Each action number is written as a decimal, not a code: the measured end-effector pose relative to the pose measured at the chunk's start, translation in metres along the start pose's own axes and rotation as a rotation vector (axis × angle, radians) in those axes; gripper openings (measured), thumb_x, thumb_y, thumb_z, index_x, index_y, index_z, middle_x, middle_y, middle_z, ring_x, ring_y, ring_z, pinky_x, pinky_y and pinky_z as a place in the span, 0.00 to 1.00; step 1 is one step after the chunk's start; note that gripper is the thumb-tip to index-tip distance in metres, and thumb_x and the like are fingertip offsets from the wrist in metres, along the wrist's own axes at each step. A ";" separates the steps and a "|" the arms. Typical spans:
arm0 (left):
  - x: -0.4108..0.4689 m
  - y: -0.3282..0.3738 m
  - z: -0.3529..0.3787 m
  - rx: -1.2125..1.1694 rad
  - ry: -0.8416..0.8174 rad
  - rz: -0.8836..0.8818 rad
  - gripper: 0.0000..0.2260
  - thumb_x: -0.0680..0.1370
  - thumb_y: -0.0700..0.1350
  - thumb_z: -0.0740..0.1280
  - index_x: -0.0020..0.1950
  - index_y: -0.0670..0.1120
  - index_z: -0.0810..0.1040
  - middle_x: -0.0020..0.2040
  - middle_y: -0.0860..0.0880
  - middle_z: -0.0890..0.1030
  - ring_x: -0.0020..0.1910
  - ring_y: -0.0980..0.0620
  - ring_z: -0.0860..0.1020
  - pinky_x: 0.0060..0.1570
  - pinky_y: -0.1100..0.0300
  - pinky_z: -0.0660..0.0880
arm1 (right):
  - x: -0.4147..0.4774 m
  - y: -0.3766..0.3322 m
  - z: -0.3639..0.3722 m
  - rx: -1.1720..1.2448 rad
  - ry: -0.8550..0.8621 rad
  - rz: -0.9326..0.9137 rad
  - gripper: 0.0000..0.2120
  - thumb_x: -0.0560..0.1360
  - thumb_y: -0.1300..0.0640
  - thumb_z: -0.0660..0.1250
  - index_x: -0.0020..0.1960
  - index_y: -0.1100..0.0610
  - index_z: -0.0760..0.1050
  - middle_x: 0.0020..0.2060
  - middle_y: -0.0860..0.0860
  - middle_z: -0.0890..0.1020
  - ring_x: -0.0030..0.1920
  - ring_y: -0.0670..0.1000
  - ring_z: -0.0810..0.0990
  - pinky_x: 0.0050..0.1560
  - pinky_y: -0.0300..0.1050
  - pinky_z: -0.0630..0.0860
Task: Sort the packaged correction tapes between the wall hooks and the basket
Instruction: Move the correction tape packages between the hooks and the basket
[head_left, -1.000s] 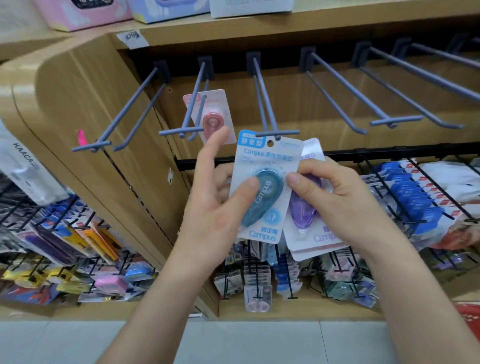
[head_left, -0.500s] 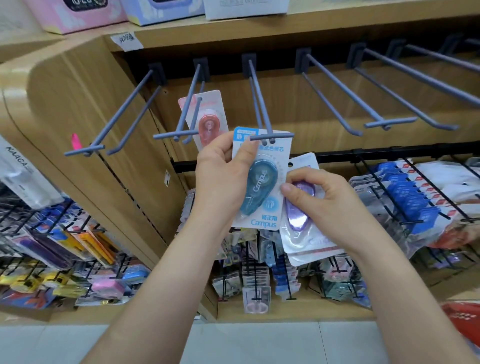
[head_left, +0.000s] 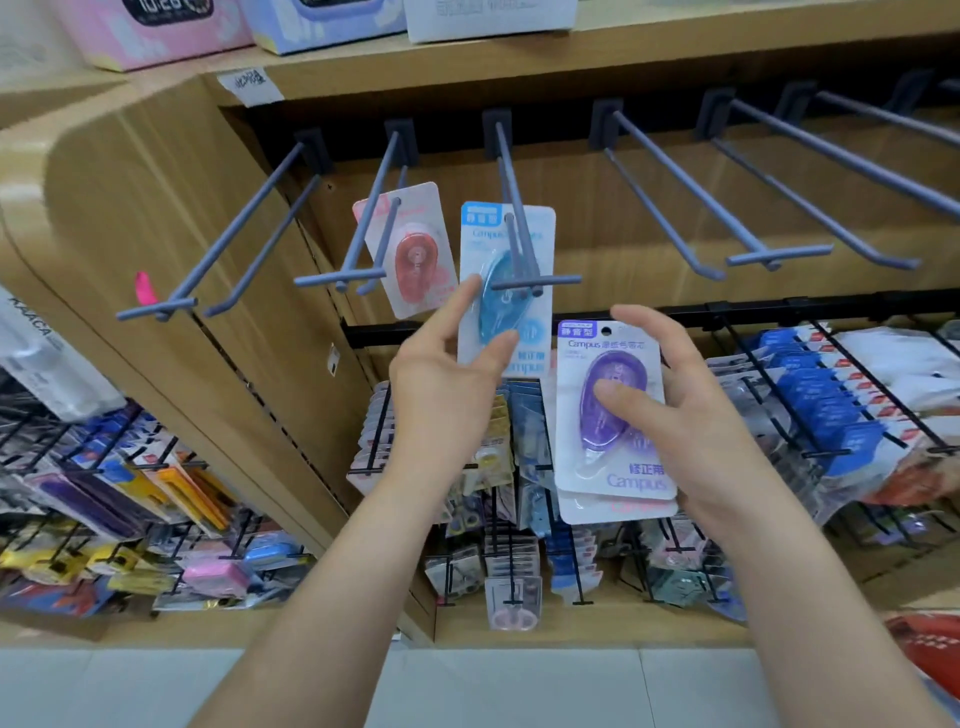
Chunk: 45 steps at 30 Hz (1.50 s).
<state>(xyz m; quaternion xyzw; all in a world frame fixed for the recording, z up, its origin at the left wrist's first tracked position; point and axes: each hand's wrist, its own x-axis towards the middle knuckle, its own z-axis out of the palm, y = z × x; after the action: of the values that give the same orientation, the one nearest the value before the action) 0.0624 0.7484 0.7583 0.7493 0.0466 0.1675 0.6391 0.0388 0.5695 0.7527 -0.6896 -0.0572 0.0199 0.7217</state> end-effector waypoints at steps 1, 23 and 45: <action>0.009 -0.002 0.004 0.045 0.022 0.013 0.22 0.76 0.44 0.73 0.69 0.56 0.76 0.64 0.54 0.80 0.63 0.54 0.78 0.59 0.49 0.79 | -0.002 0.002 0.000 0.044 0.008 0.006 0.26 0.76 0.58 0.71 0.64 0.32 0.71 0.58 0.48 0.82 0.55 0.51 0.84 0.53 0.55 0.82; -0.034 0.007 0.017 -0.351 -0.243 -0.170 0.10 0.77 0.39 0.70 0.57 0.43 0.80 0.51 0.45 0.85 0.48 0.47 0.84 0.50 0.51 0.81 | -0.009 0.019 -0.003 0.092 -0.238 0.017 0.24 0.66 0.54 0.78 0.61 0.48 0.77 0.54 0.52 0.84 0.52 0.55 0.85 0.46 0.51 0.82; -0.028 0.053 0.090 -0.342 -0.207 0.131 0.03 0.77 0.40 0.71 0.44 0.46 0.82 0.38 0.50 0.84 0.38 0.55 0.81 0.39 0.59 0.78 | -0.027 0.021 -0.039 -0.107 0.135 -0.095 0.09 0.75 0.45 0.65 0.43 0.43 0.83 0.34 0.62 0.81 0.34 0.72 0.78 0.32 0.60 0.76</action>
<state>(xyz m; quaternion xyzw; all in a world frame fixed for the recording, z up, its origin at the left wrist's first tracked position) 0.0560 0.6461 0.7933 0.6446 -0.0969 0.1364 0.7460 0.0176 0.5286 0.7284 -0.7234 -0.0420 -0.0638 0.6862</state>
